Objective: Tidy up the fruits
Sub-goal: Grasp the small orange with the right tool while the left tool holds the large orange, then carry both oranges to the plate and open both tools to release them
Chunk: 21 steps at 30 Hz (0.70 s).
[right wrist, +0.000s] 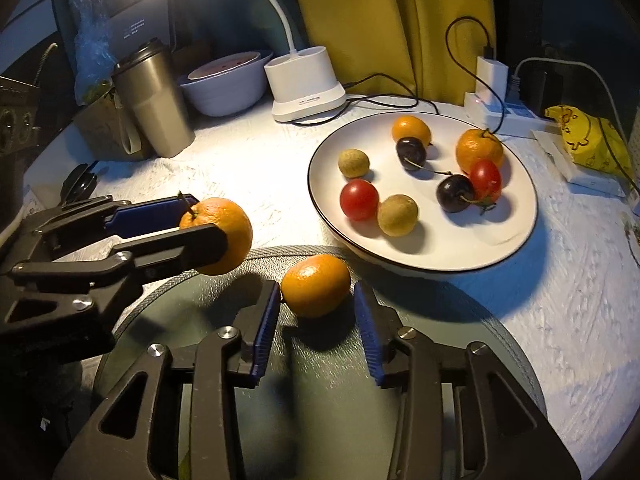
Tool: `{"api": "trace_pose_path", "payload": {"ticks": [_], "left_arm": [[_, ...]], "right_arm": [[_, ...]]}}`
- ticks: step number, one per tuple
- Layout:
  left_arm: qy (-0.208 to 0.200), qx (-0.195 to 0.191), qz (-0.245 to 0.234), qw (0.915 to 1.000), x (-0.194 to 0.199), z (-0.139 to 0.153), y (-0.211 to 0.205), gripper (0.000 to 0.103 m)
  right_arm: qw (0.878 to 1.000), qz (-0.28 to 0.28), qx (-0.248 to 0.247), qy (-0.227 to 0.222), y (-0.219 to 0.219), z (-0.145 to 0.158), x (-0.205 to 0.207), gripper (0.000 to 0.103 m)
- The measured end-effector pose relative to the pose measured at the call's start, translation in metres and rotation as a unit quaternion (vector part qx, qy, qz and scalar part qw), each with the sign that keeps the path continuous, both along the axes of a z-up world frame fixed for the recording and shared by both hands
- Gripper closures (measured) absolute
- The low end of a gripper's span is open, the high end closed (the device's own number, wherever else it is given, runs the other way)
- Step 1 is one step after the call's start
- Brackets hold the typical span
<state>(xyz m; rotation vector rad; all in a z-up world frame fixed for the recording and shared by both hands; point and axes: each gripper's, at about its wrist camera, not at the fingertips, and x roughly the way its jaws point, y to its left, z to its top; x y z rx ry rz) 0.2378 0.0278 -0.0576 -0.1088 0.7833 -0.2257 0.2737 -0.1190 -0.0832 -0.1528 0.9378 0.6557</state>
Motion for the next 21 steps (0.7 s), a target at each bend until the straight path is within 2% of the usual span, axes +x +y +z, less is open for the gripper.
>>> {"api": "trace_pose_path", "payload": {"ticks": [8,21], "left_arm": [[0.0,0.003,0.007,1.0,-0.003,0.002,0.004,0.062],[-0.014,0.008,-0.003,0.9999,0.0,0.015,-0.013,0.062]], "right_arm": [[1.0,0.02,0.002,-0.018,0.011,-0.005,0.001,0.064],[0.999,0.009,0.023,-0.038,-0.014,0.013,-0.005,0.064]]}}
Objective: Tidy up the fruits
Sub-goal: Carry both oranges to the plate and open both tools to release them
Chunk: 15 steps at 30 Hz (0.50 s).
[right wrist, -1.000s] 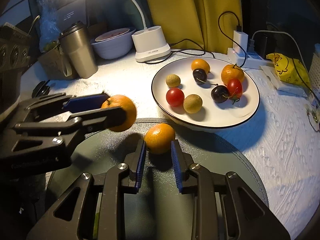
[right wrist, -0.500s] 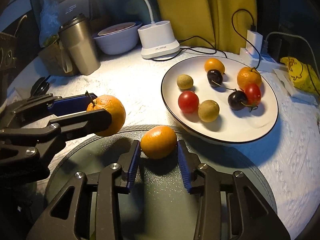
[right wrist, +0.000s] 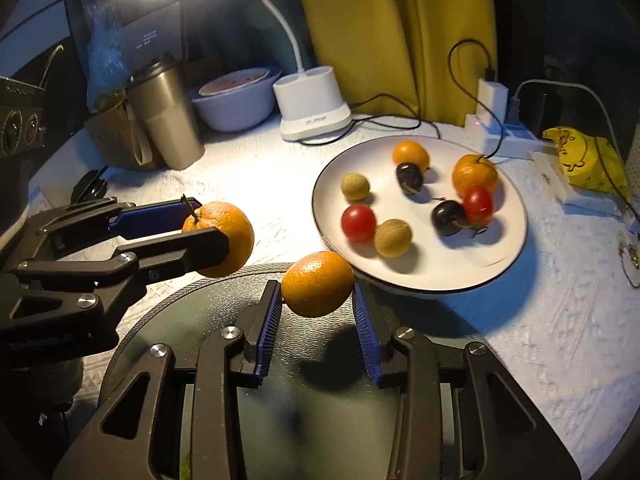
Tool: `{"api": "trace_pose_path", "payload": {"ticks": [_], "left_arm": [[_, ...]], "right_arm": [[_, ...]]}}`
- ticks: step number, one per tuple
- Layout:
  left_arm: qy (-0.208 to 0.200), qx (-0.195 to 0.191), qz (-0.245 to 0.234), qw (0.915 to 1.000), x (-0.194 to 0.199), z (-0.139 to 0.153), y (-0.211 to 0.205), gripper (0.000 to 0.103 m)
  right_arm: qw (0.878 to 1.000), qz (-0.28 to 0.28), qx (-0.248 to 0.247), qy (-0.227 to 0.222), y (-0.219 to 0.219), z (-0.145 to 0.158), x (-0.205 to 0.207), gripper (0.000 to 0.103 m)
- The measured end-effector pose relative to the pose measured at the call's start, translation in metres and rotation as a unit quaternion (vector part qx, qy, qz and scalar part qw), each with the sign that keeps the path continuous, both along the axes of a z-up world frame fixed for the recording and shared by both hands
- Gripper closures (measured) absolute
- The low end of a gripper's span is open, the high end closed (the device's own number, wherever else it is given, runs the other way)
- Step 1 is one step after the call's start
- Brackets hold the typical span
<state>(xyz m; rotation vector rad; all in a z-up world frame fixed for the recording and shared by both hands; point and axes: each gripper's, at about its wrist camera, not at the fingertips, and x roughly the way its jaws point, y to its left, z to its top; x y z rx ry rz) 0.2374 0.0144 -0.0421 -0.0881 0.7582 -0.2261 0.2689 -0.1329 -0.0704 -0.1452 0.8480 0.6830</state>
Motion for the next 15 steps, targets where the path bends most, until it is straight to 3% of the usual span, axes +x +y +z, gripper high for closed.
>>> {"api": "trace_pose_path", "payload": {"ticks": [15], "left_arm": [[-0.002,0.009,-0.011,0.9999,0.029,0.006,-0.029,0.062]], "right_arm": [[0.999,-0.041,0.02,-0.013,-0.05,0.01,0.027,0.064]]}}
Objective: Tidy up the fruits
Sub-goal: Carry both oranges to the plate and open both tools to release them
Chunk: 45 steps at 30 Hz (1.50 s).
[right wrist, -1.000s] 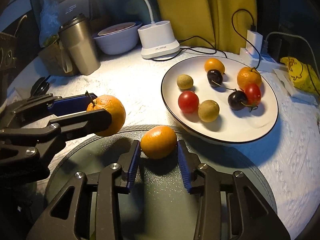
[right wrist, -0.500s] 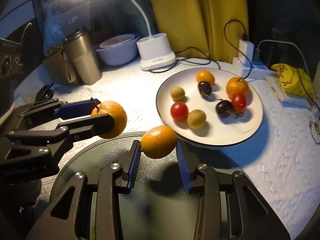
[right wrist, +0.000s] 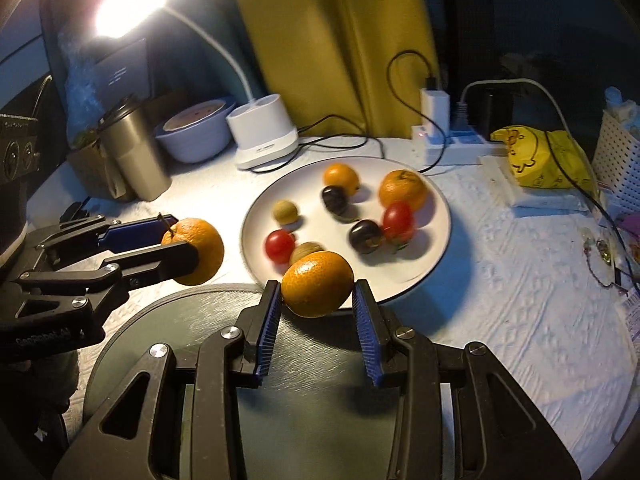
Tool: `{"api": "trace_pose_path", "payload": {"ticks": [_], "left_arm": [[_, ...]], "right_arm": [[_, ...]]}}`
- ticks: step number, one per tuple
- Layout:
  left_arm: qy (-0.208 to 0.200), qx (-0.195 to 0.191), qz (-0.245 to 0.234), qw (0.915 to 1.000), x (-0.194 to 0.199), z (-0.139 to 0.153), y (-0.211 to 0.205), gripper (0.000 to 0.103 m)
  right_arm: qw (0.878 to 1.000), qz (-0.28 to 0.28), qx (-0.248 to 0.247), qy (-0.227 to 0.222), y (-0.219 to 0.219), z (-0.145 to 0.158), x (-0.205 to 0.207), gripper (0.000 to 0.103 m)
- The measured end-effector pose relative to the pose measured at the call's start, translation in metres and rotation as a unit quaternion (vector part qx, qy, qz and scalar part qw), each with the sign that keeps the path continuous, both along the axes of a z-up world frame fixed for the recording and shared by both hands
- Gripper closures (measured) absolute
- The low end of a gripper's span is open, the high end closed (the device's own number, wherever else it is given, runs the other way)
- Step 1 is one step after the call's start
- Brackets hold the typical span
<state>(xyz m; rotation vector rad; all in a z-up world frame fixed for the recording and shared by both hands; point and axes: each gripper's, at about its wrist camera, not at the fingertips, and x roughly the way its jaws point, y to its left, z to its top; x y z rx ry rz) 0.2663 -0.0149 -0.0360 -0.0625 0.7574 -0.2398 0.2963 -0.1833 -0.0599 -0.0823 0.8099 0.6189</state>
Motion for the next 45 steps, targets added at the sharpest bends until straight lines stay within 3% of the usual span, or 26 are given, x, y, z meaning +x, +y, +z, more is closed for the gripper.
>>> {"api": "trace_pose_path", "payload": {"ticks": [23,31,36,38,40,45], "left_arm": [[0.002,-0.008,-0.002,1.0,0.064,-0.017,-0.016,0.062],[0.007,-0.016,0.002,0.9998,0.066,-0.016,-0.016,0.061],[-0.015,-0.03,0.007,0.9994,0.057,-0.002,-0.011,0.059],[-0.019,-0.032,0.009,0.9993,0.053,0.003,-0.01,0.058],[-0.023,-0.032,0.012,0.9991,0.048,0.006,-0.008,0.058],[-0.033,-0.032,0.016,0.9988,0.034,0.016,-0.005,0.058]], "right_arm": [[1.0,-0.016,0.004,-0.005,-0.015,-0.016,0.035,0.064],[1.0,-0.019,0.0,-0.007,-0.014,-0.017,0.035,0.064],[1.0,-0.025,-0.01,-0.007,-0.012,-0.014,0.034,0.064],[0.999,-0.029,-0.013,-0.008,-0.012,-0.013,0.033,0.061],[0.999,-0.03,-0.014,-0.007,-0.012,-0.011,0.032,0.051],[1.0,-0.026,-0.015,-0.01,-0.011,-0.004,0.025,0.048]]}}
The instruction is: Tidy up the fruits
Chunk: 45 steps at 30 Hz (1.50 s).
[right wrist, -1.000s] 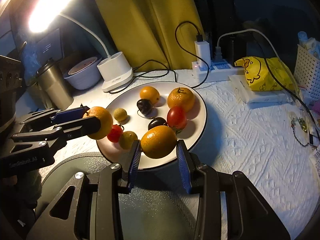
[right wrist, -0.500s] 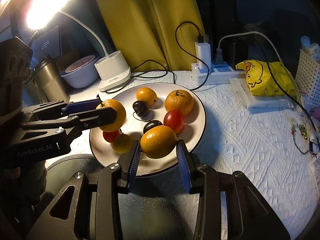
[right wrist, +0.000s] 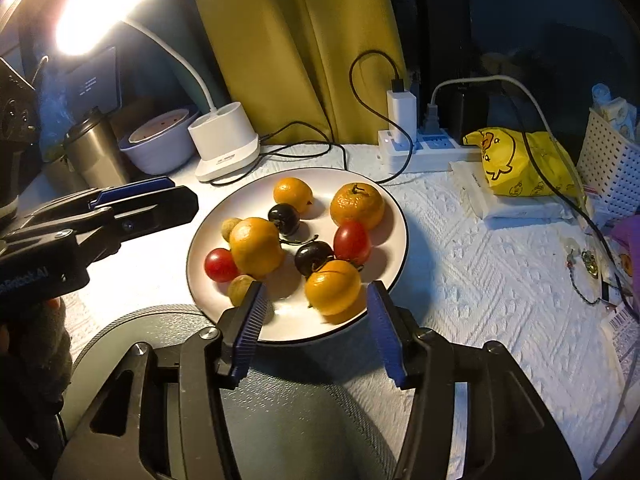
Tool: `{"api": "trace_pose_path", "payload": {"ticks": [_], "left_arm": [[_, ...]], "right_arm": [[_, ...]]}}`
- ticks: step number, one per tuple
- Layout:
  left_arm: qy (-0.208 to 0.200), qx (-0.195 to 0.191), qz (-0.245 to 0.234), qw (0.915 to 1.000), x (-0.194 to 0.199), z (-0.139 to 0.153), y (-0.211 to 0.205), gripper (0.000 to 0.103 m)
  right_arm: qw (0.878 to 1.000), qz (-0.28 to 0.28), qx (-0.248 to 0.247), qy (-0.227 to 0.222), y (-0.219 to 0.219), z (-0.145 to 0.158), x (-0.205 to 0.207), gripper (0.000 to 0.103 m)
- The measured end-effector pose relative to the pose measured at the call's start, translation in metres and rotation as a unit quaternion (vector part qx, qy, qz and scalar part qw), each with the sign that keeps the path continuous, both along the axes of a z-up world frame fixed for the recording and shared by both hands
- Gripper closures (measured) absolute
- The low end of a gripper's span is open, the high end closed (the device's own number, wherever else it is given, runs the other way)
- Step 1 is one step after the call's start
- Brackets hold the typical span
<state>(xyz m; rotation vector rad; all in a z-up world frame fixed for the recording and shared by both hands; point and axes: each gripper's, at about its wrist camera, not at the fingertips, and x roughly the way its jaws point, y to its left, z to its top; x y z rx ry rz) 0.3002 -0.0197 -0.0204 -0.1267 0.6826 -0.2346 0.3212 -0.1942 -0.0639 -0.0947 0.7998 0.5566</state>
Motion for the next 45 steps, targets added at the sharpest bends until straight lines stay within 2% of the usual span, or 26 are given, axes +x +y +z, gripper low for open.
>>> {"api": "trace_pose_path", "payload": {"ticks": [17,27,29,31,34,45], "left_arm": [[-0.032,-0.001,-0.001,0.9995,-0.064,0.03,0.008,0.055],[-0.05,-0.002,0.001,0.9988,-0.103,0.045,0.008,0.05],[-0.055,0.001,0.002,0.9985,-0.112,0.049,0.008,0.046],[-0.059,0.002,0.004,0.9982,-0.12,0.052,0.008,0.035],[-0.07,0.007,0.008,0.9975,-0.136,0.058,0.008,0.026],[-0.112,0.023,0.029,0.993,-0.186,0.072,0.005,0.016]], "right_arm": [[0.999,0.003,-0.005,-0.037,0.004,0.035,-0.052,0.048],[0.998,0.002,-0.005,-0.067,0.004,0.059,-0.091,0.048],[0.997,-0.001,-0.003,-0.072,0.003,0.063,-0.1,0.048],[0.997,-0.004,0.0,-0.077,0.001,0.066,-0.109,0.048],[0.996,-0.008,0.001,-0.083,-0.001,0.07,-0.121,0.048],[0.993,-0.026,0.0,-0.119,-0.014,0.094,-0.166,0.048]]}}
